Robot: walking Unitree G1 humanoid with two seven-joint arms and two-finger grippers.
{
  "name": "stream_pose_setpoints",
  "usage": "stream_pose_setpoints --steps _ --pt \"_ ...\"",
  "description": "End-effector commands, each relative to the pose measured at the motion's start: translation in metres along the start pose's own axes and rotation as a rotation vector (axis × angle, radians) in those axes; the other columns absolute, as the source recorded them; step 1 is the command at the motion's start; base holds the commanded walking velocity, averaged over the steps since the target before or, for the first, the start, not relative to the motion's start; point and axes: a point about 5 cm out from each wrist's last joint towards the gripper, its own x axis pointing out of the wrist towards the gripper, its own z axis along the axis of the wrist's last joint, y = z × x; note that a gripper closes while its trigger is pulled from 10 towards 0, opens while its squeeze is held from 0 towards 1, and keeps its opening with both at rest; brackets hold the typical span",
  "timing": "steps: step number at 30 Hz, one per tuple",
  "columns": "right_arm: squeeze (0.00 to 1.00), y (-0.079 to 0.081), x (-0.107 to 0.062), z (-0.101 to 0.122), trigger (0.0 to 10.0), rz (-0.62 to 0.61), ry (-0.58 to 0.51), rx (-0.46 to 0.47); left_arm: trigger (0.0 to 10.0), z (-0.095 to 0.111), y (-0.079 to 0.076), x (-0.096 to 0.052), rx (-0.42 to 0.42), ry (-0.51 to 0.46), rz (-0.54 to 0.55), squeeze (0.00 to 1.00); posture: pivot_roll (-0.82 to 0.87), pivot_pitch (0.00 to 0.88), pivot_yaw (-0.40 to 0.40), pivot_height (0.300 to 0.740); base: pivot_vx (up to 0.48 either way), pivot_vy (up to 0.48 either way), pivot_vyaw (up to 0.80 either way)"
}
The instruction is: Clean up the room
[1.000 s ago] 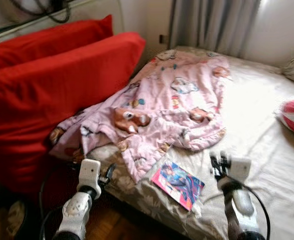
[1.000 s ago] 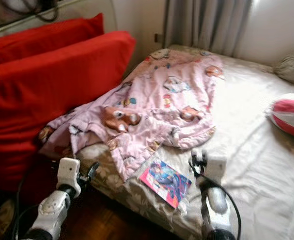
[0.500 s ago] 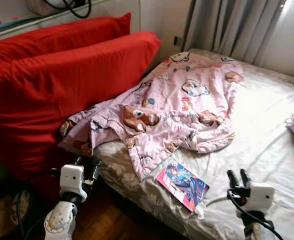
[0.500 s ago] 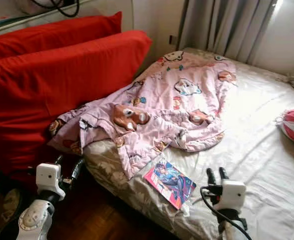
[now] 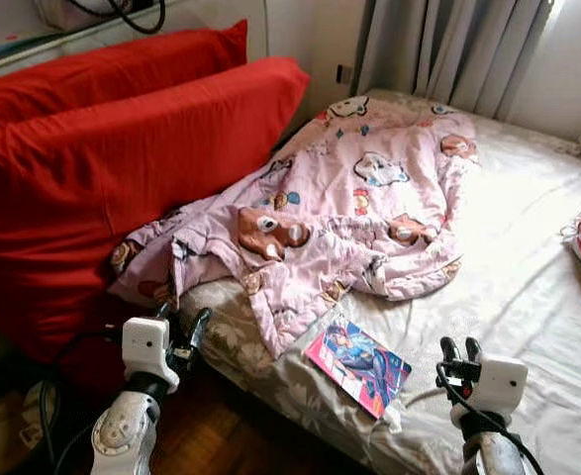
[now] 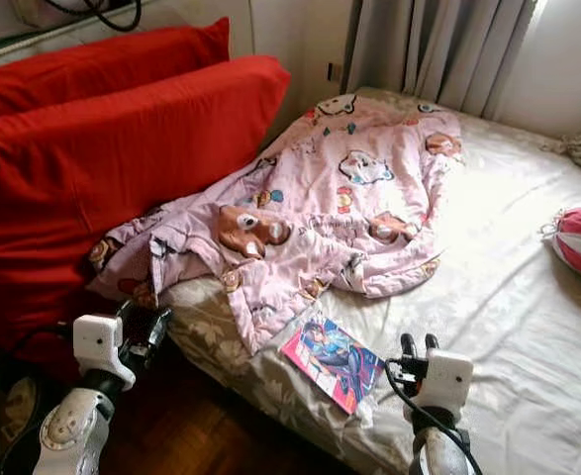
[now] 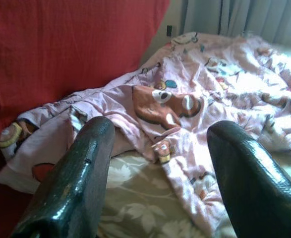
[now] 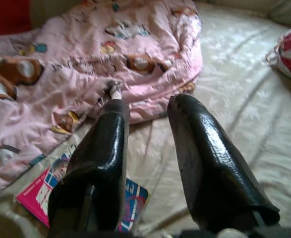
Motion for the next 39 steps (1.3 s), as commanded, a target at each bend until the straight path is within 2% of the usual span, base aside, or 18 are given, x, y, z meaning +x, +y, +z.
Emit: stream_pose_setpoints --steps 1,5,9,14,17,18,23,31,39 --pt "0.0 -0.002 -0.001 -0.001 10.0 -0.009 0.015 -0.008 10.0 0.0 0.001 -0.001 -0.019 0.005 -0.003 0.0 0.09 0.042 -0.026 0.73 0.0 0.0 0.0" --pt "0.0 0.005 0.003 0.002 10.0 0.008 0.009 -0.005 10.0 0.005 0.001 0.003 0.007 0.019 -0.048 0.0 0.09 0.032 -0.02 0.705 0.0 0.0 0.0" --pt "0.0 0.006 0.004 0.004 10.0 0.007 0.003 -0.005 10.0 0.005 -0.003 0.001 0.007 0.021 -0.056 0.0 0.07 0.033 -0.021 0.685 0.0 0.0 0.0" --pt "0.0 0.008 0.004 0.007 10.0 0.019 -0.011 -0.001 10.0 0.003 -0.009 -0.002 -0.018 0.042 -0.068 0.0 0.08 0.046 -0.025 0.685 0.0 0.0 0.0" --pt "0.0 0.01 0.006 0.01 10.0 0.038 -0.01 -0.013 10.0 0.007 -0.01 -0.001 -0.017 0.035 -0.072 0.0 0.08 0.089 -0.026 0.685 0.0 0.0 0.0" --pt "0.0 0.013 0.01 0.012 10.0 0.061 -0.005 -0.026 10.0 0.011 -0.008 0.001 -0.014 0.027 -0.069 0.0 0.08 0.12 -0.032 0.685 0.0 0.0 0.0" --pt "0.0 0.015 0.013 0.015 10.0 0.068 -0.008 -0.025 10.0 0.015 -0.003 0.004 -0.011 0.024 -0.048 0.0 0.08 0.161 -0.031 0.66 0.0 0.0 0.0" --pt "0.0 0.023 0.014 0.022 10.0 0.098 -0.04 0.008 10.0 0.017 -0.002 0.007 -0.013 0.045 -0.055 0.0 0.07 0.205 -0.03 0.66 0.0 0.0 0.0" --pt "0.0 0.02 0.012 0.015 10.0 0.107 0.028 -0.008 10.0 0.019 -0.007 0.01 -0.019 0.051 -0.072 0.0 0.07 0.221 -0.029 0.655 0.0 0.0 0.0"
